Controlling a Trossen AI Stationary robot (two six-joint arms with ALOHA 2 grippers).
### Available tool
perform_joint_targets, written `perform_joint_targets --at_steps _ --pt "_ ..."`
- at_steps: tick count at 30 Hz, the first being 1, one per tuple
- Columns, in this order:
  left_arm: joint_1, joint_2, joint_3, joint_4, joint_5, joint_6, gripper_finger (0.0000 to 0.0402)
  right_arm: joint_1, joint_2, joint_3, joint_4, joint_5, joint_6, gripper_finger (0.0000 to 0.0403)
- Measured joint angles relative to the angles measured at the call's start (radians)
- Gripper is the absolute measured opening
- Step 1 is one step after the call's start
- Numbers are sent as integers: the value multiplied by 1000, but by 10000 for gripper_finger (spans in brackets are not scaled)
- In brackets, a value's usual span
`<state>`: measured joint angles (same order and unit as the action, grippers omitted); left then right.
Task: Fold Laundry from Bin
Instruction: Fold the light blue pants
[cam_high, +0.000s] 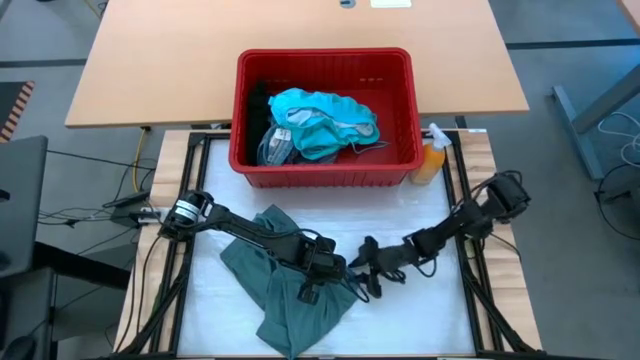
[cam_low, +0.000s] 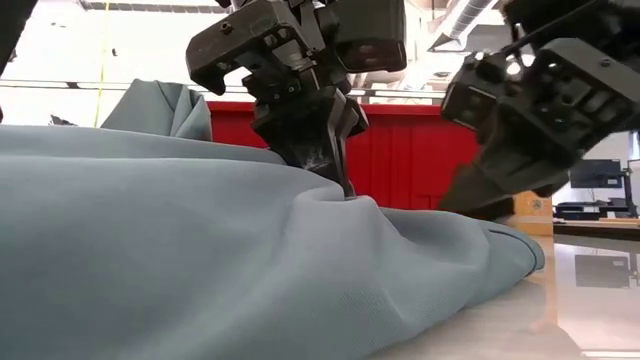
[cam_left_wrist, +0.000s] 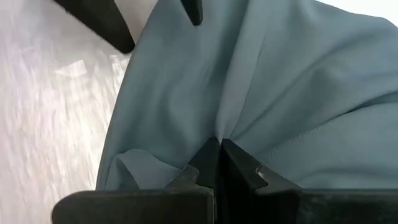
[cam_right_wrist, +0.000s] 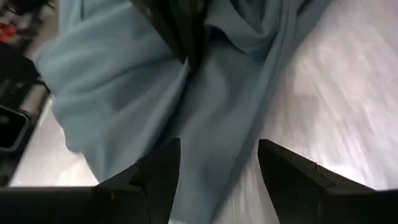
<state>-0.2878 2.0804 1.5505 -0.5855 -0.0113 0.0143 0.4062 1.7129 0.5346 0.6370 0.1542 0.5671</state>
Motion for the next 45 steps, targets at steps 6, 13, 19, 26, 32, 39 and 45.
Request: perform_joint_targets --at_steps 6,13,19,26,32,39,45 --pt "-3 0 0 -7 -1 -4 0 -42 85 0 190 -153 0 244" --pt "-3 0 0 -7 -2 2 0 -18 141 1 278 -203 7 244" --pt "-3 0 0 -7 -3 10 0 -14 139 3 225 -151 -3 244" --pt "-3 0 0 -9 -3 9 0 -14 136 4 162 -145 -10 244" --pt "-3 0 0 -8 -4 7 0 -25 138 3 156 -100 -28 244" --pt "-2 0 0 -8 -4 -2 0 -40 139 2 148 -30 -52 244" --pt "-2 0 0 -8 -4 -11 0 -40 122 -1 166 -19 -98 244"
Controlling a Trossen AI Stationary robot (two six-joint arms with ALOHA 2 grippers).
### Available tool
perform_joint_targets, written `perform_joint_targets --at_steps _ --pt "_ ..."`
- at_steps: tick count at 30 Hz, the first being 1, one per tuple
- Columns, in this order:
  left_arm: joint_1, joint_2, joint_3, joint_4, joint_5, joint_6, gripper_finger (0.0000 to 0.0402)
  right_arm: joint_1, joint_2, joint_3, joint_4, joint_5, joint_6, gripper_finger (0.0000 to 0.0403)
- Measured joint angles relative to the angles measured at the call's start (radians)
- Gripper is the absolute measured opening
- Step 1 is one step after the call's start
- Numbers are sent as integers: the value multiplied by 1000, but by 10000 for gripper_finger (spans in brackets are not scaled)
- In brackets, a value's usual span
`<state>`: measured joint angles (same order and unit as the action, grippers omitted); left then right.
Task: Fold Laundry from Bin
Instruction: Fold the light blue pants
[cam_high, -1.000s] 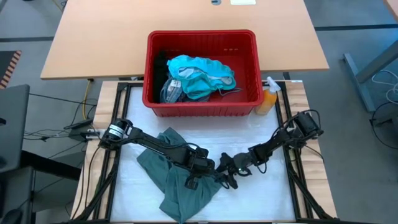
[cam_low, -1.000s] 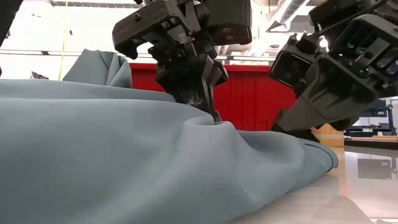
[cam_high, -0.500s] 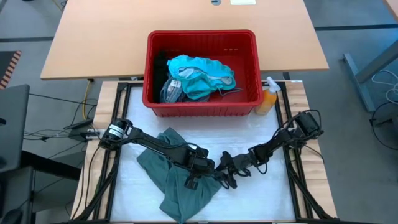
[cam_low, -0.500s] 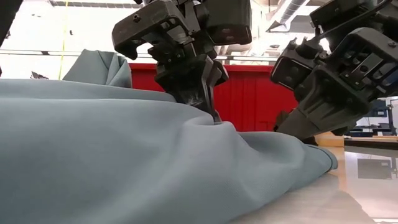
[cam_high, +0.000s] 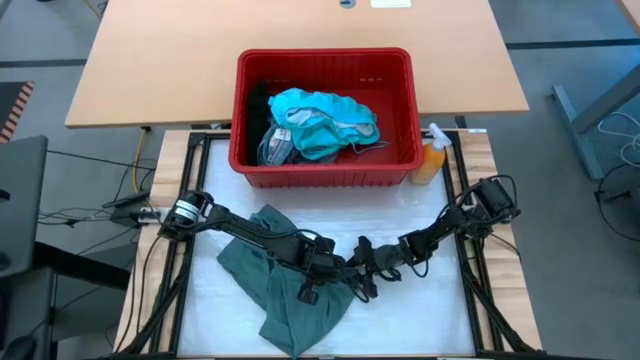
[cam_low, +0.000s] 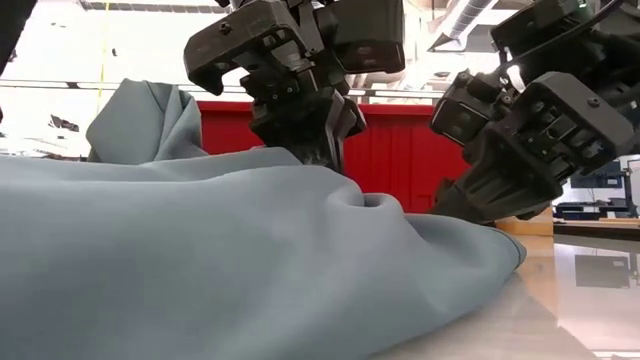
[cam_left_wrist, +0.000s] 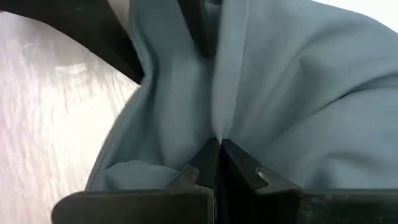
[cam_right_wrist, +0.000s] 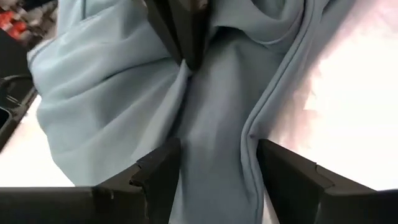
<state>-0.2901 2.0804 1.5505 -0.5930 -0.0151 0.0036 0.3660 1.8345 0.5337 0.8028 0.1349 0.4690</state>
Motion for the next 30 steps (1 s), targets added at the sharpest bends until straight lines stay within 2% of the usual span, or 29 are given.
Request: perform_joint_targets --at_steps 11,18,22,26,30 --pt "-8 -5 0 0 -26 8 0 14 -163 0 -176 51 -56 244" --pt "-8 -5 0 0 -44 10 0 50 -94 1 -166 98 5 244" --pt "-11 -5 0 -3 -45 9 0 66 -47 1 -103 102 32 244" --pt "-13 -6 0 -15 -46 8 0 79 -47 2 -66 69 31 244" --pt "-13 -6 0 -32 -52 0 0 81 -53 2 -12 -50 31 244"
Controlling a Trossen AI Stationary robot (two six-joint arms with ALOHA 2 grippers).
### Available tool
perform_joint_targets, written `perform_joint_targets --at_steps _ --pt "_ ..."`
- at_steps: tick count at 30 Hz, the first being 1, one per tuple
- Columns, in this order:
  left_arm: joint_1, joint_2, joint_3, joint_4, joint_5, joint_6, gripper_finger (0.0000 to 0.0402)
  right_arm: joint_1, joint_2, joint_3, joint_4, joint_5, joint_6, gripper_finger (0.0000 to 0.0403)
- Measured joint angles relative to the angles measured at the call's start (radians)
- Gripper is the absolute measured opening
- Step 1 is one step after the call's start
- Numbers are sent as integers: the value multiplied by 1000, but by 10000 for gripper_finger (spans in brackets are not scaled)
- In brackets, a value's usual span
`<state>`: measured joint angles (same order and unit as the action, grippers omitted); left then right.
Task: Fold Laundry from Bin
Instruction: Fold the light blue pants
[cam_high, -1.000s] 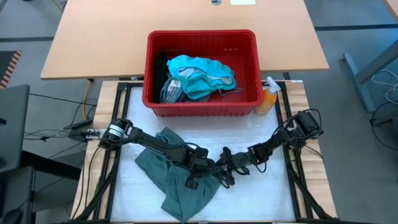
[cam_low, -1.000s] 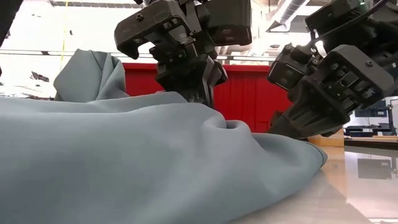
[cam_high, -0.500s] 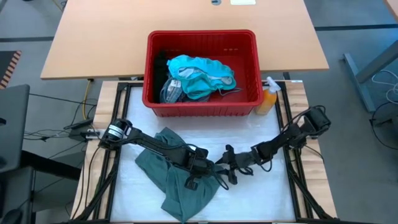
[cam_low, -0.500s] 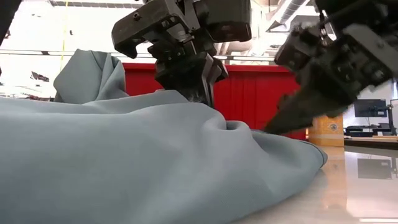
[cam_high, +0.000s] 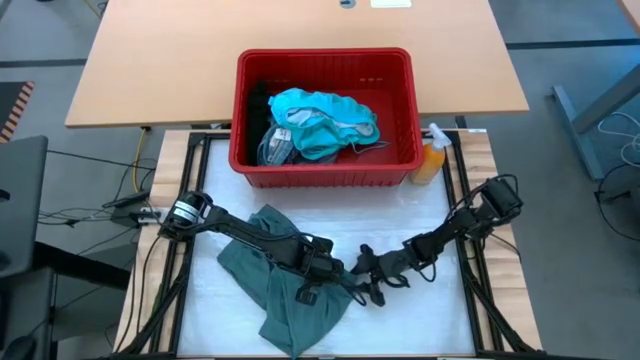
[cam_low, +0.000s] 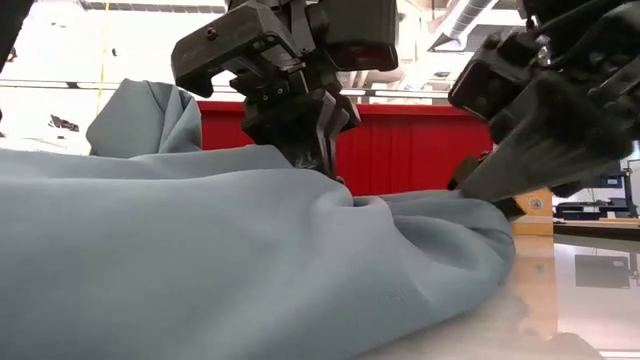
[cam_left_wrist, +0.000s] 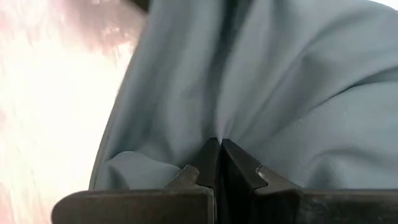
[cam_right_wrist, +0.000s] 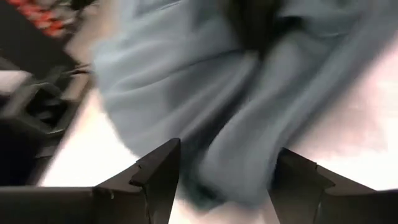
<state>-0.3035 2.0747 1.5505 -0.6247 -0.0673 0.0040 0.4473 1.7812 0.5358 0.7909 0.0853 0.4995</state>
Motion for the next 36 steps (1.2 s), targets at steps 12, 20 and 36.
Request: perform_joint_targets --at_steps 12,20,36 --pt "-6 0 0 6 -11 3 0 9 0 0 7 -17 -2 244" --pt "1 -31 39 -5 -88 45 0 45 6 0 1 23 -2 244" --pt "48 -31 81 -109 -192 37 0 46 7 1 -10 104 -25 240"
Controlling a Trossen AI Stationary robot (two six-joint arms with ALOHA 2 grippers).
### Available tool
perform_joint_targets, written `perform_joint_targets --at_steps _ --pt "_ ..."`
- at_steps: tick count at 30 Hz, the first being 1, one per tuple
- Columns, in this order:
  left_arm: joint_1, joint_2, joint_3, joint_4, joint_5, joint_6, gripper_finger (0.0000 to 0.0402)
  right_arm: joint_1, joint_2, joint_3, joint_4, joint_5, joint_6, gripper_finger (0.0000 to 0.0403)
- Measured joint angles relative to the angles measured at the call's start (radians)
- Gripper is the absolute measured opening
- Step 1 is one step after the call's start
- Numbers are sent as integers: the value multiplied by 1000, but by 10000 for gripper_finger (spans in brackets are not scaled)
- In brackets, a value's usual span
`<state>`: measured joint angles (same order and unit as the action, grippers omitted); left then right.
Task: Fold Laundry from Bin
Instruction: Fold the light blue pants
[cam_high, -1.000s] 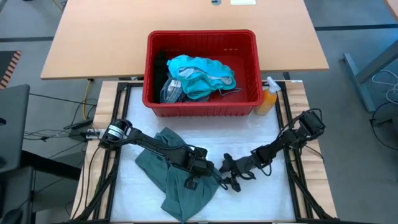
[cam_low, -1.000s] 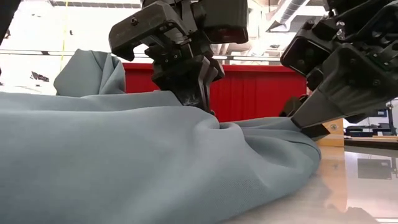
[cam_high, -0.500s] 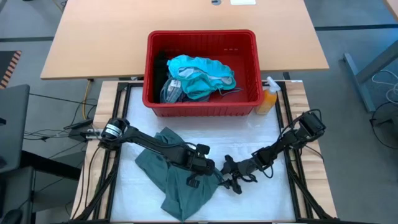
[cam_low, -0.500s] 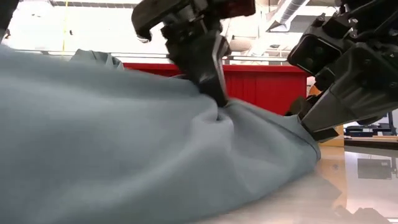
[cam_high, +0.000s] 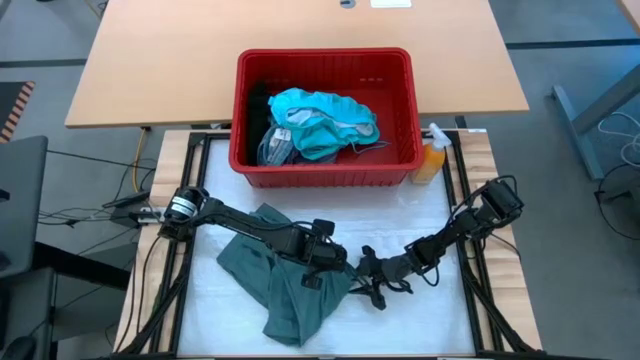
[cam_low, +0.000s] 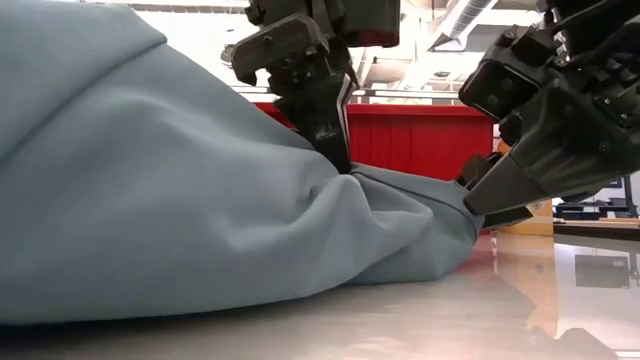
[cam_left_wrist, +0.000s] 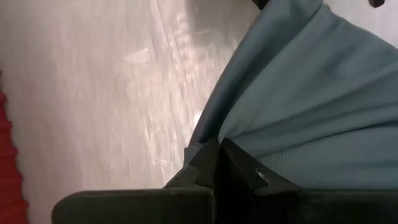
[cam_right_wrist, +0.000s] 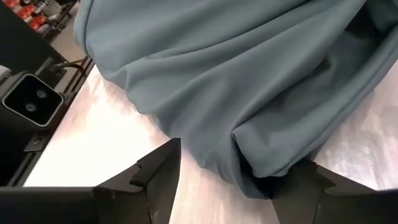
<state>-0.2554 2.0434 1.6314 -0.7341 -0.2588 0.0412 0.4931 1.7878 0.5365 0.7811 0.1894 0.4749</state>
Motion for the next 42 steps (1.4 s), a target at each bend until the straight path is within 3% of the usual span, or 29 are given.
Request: perform_joint_targets --at_steps 5,14,19,24,31,37,40,42 --pt "0 0 0 0 0 4 0 0 0 0 -33 29 -10 196" --pt "7 0 0 34 -12 3 0 -5 0 0 -42 20 -56 25" --pt "14 2 0 -19 -37 -34 4 -3 0 1 -77 -56 -29 27" --pt "-4 -22 -2 -119 -47 -41 45 -2 -3 3 -145 -107 -12 26" --pt "-80 -137 -2 -342 -63 -292 109 -4 -3 2 -138 -113 -12 28" --pt "-302 -237 -1 -361 -289 -681 117 -13 -2 2 -131 -121 -17 30" --pt "-430 -217 -1 -253 -418 -856 118 -13 -1 0 -109 -121 -46 30" --pt "-500 -180 0 -149 -441 -878 118 -13 0 0 -95 -121 -61 33"
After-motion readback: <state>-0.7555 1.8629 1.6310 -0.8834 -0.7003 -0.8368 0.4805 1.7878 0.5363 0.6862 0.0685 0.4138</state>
